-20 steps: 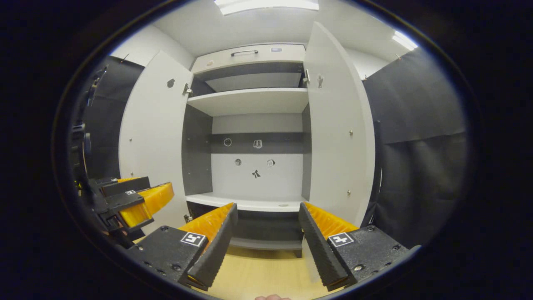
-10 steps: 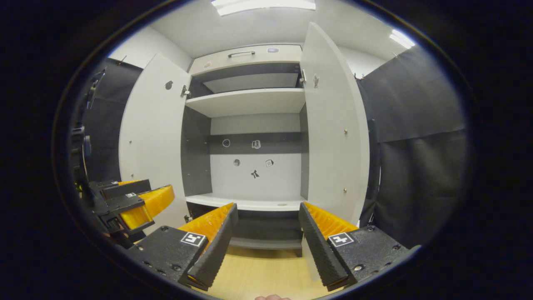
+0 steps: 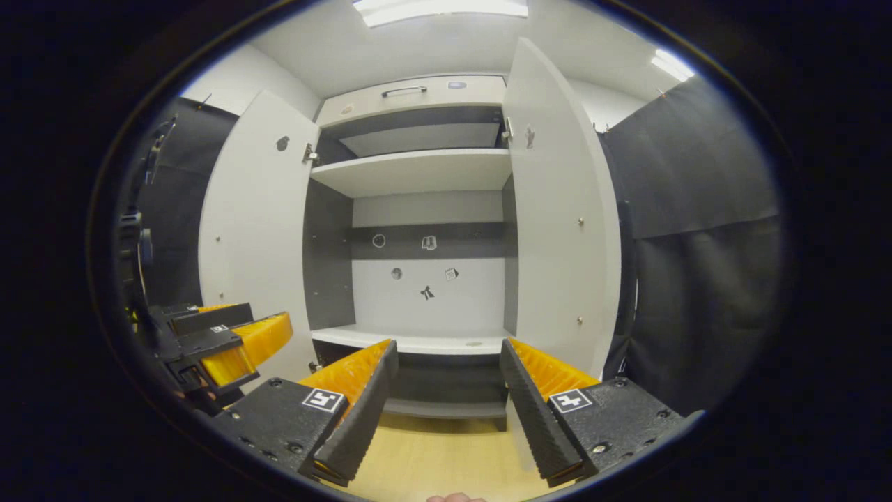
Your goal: Open the right door of the double-door shoe cabinet with the right hand, and open the left door with the left hand.
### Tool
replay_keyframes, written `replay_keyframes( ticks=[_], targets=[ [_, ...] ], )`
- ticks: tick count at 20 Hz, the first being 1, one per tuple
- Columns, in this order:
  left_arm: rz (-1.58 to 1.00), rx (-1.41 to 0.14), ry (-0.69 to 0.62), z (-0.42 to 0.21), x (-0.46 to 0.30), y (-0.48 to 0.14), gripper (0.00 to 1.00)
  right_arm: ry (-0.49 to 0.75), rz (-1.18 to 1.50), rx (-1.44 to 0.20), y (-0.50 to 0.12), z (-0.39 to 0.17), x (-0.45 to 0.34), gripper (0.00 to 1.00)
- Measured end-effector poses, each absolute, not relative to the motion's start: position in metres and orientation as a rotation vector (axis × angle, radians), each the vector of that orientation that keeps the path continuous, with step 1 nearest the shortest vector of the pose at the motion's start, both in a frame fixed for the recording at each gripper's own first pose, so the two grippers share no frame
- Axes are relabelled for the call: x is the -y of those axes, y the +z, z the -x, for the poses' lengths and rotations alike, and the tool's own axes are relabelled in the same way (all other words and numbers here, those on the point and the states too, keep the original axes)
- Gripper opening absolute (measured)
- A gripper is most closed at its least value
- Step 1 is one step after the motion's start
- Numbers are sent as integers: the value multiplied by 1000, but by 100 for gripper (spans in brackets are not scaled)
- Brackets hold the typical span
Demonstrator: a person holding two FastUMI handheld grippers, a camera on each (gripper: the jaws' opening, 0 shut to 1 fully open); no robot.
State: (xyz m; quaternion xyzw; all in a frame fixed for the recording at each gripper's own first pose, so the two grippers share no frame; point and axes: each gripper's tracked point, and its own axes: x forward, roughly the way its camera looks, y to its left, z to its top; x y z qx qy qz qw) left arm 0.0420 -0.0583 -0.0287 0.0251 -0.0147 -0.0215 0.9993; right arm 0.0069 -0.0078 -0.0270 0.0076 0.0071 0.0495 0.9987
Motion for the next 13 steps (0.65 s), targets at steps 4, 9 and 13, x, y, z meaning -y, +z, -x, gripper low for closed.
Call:
replay_keyframes(
  ticks=[4, 9, 13],
  targets=[
    [-47, 33, -44, -41, 60, -28, 92, 101, -23, -19, -28, -8, 9, 92],
    [-45, 36, -46, -40, 62, -28, 92, 95, -15, -17, -29, -6, 12, 92],
    [-50, 41, -46, -40, 62, -26, 92, 95, -22, -13, -27, -6, 12, 92]
  ],
)
